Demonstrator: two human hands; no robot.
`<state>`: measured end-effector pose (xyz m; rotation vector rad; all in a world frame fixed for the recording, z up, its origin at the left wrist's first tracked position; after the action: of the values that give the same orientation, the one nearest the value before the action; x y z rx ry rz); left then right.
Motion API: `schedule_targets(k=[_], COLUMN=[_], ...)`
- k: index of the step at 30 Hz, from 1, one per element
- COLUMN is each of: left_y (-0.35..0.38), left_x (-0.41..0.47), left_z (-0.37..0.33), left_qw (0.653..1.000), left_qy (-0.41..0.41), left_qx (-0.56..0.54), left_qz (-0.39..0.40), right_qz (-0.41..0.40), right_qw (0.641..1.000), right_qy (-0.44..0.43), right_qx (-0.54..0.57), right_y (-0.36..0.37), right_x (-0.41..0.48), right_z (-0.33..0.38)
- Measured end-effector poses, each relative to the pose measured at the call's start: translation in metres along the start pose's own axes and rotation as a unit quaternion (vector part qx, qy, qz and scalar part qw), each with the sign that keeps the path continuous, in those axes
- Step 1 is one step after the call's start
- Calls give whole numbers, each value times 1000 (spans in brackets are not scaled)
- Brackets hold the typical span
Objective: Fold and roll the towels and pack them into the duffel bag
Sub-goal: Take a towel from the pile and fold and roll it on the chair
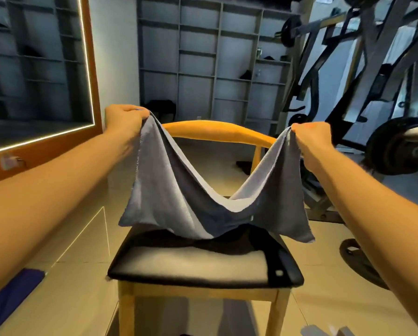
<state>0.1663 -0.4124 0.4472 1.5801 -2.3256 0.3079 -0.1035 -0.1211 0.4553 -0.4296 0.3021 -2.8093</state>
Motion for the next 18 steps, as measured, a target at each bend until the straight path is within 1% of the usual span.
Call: schedule_targets(k=[2,4,6,8,9,13,16,18], left_y=[3,12,28,45,51,55,53,52], left_x=[3,-2,-14,-24,-28,-35,-42,-47], left_z=[-7,-20,-29,-29,-29,-27,-27,-31], left_qw=[999,997,994,988,986,985,983,982], left_qy=[-5,3,5,3,7,11,-3,-4], left_qx=[-44,-76,-56,-24,-10,20,18,15], left_qz=[9,29,90,155,168,169,181,188], right_qz=[22,40,51,78,105,228,316,373], right_qw=[999,995,990,988,987,966,935,914], right_qy=[-1,11,14,13,10,20,34,16], right_qx=[24,88,133,132,124,122,156,159], right_y=[2,9,21,33,38,51,57,60], right_x=[0,0,-10,-18,-25,-47,-63,-74], right_z=[9,16,22,26,27,35,43,49])
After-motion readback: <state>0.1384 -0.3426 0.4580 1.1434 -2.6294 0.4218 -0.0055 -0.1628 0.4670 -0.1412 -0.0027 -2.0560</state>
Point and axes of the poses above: each hand's wrist, its own x-axis towards the middle knuckle, its own y-axis out of the palm, z = x × y, the point moved 4 cm from there along x, towards the middle knuckle, and after that the axes turned 7 degrees about z, right-handed, at the moved point
